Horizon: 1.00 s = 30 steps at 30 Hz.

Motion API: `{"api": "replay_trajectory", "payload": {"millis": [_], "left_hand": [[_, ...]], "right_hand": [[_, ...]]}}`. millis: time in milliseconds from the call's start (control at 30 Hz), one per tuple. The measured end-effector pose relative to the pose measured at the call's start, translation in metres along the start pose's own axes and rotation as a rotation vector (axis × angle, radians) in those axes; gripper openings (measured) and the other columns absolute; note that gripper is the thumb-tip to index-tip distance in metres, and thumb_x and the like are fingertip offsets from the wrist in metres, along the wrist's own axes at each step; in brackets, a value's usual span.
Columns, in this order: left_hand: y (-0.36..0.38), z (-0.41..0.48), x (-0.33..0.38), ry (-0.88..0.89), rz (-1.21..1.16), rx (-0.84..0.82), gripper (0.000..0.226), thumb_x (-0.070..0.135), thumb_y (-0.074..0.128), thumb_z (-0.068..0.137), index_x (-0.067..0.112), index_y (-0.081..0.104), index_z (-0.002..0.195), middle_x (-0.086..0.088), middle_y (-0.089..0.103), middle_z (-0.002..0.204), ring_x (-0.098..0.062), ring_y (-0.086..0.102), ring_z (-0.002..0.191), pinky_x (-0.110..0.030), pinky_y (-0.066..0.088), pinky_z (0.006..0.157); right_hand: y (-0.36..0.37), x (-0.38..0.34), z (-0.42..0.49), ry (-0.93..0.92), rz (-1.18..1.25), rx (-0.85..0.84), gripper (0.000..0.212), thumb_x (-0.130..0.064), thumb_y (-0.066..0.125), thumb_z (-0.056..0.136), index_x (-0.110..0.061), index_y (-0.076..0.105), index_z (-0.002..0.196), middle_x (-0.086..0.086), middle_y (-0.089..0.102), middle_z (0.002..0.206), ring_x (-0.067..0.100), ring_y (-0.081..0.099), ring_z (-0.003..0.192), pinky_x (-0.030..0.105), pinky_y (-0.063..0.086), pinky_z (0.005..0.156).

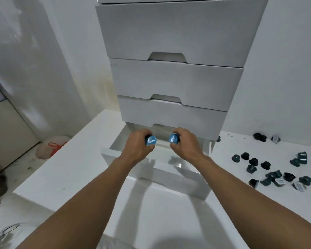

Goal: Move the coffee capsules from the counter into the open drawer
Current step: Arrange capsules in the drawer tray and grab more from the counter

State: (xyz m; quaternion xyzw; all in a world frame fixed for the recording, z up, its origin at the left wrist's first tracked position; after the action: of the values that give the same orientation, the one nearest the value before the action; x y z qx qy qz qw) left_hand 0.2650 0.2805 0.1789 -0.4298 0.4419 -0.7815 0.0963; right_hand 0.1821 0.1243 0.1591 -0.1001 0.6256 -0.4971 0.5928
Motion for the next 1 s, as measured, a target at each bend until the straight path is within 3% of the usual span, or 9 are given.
{"api": "replay_trajectory", "payload": {"millis": [133, 300, 433, 600, 767, 1000], "left_hand": [[0.021, 0.038, -0.028, -0.011, -0.003, -0.125, 0.028, 0.013, 0.075, 0.072, 0.013, 0.067, 0.098, -0.001, 0.069, 0.092, -0.018, 0.064, 0.082, -0.036, 0.055, 0.078], [0.054, 0.064, -0.063, -0.053, -0.031, -0.275, 0.038, 0.011, 0.076, 0.072, 0.012, 0.066, 0.109, -0.005, 0.068, 0.103, -0.019, 0.064, 0.092, -0.033, 0.053, 0.086], [0.079, 0.080, -0.091, -0.067, -0.024, -0.426, 0.042, 0.010, 0.075, 0.074, 0.010, 0.063, 0.114, -0.005, 0.065, 0.109, -0.020, 0.061, 0.098, -0.032, 0.051, 0.092], [0.108, 0.099, -0.114, 0.079, 0.052, -0.592, 0.036, 0.014, 0.077, 0.071, 0.012, 0.066, 0.106, -0.004, 0.067, 0.103, -0.020, 0.060, 0.092, -0.028, 0.051, 0.084], [0.140, 0.109, -0.133, 0.095, 0.037, -0.787, 0.042, 0.018, 0.073, 0.076, 0.015, 0.063, 0.116, -0.001, 0.065, 0.112, -0.014, 0.061, 0.098, -0.024, 0.051, 0.088], [0.169, 0.113, -0.148, 0.155, 0.081, -0.913, 0.042, 0.021, 0.075, 0.074, 0.019, 0.063, 0.114, -0.002, 0.064, 0.115, -0.017, 0.060, 0.103, -0.028, 0.050, 0.090]], "right_hand": [[0.029, 0.022, 0.031, 0.038, -0.006, -0.076, 0.033, -0.006, 0.069, 0.075, -0.010, 0.064, 0.107, 0.007, 0.064, 0.104, 0.024, 0.059, 0.093, 0.034, 0.049, 0.083], [0.062, 0.051, 0.046, 0.118, 0.031, -0.167, 0.042, -0.005, 0.069, 0.075, -0.013, 0.063, 0.116, 0.004, 0.062, 0.113, 0.020, 0.058, 0.101, 0.021, 0.040, 0.084], [0.088, 0.071, 0.049, 0.182, 0.049, -0.242, 0.043, -0.012, 0.069, 0.074, -0.016, 0.063, 0.116, 0.001, 0.063, 0.115, 0.016, 0.058, 0.099, 0.019, 0.040, 0.084], [0.115, 0.086, 0.054, 0.246, 0.034, -0.307, 0.039, -0.013, 0.070, 0.074, -0.015, 0.063, 0.112, 0.001, 0.065, 0.110, 0.014, 0.057, 0.095, 0.017, 0.038, 0.079], [0.138, 0.097, 0.058, 0.294, -0.042, -0.412, 0.036, -0.022, 0.070, 0.080, -0.018, 0.062, 0.115, -0.001, 0.065, 0.114, 0.007, 0.051, 0.081, 0.014, 0.036, 0.075], [0.156, 0.113, 0.056, 0.380, -0.029, -0.504, 0.043, -0.016, 0.075, 0.076, -0.017, 0.061, 0.116, 0.000, 0.061, 0.114, 0.013, 0.055, 0.089, 0.018, 0.040, 0.078]]}}
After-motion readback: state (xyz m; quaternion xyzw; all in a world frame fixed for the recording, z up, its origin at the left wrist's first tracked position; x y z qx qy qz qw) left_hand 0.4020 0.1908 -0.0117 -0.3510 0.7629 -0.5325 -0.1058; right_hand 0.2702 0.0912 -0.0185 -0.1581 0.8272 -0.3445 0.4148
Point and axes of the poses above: each hand's wrist, its own z-axis towards the middle knuckle, its own y-axis out of the palm, x = y × z, the point moved 5 cm from there along z, towards the middle knuckle
